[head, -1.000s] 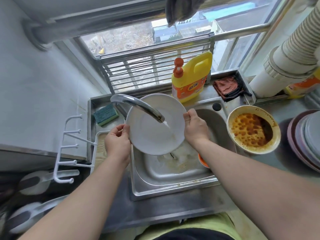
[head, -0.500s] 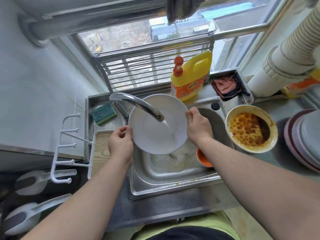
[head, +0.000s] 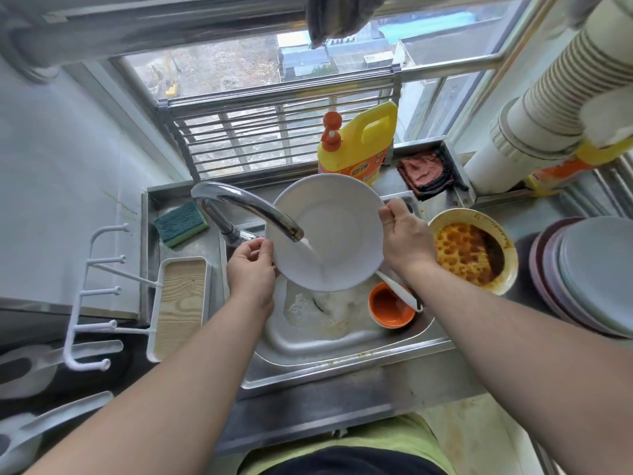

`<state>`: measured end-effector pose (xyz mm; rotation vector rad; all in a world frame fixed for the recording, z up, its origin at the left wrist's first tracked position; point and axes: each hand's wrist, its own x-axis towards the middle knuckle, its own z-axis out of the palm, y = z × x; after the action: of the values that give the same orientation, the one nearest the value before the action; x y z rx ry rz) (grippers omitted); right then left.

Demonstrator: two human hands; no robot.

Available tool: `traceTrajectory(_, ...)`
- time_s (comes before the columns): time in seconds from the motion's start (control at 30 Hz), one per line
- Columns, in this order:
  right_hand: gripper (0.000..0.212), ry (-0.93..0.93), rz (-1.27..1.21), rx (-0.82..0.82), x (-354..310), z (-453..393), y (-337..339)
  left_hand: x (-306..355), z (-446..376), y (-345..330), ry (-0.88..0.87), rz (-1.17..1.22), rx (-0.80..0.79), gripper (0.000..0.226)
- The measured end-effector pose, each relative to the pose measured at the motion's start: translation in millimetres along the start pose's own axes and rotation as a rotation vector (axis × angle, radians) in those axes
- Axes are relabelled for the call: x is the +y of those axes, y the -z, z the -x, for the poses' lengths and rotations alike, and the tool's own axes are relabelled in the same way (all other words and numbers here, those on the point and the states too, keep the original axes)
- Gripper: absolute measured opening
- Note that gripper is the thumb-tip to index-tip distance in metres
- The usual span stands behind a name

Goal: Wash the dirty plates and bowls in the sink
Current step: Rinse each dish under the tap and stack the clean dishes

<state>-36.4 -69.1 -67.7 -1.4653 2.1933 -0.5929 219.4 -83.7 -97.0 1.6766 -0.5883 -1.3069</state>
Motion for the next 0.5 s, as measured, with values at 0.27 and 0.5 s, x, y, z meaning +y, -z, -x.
traceTrajectory(0.27,0.034,-0.21,-0.166,-0.129,-9,10,-40,17,-1,23,-0.131,-0.029,0.063,0.012)
traceTrajectory(0.5,0.034,-0.252,-0.191,-0.269,-40,21,-79,25,-5,61,-0.135,-0.008,0.132,0.006)
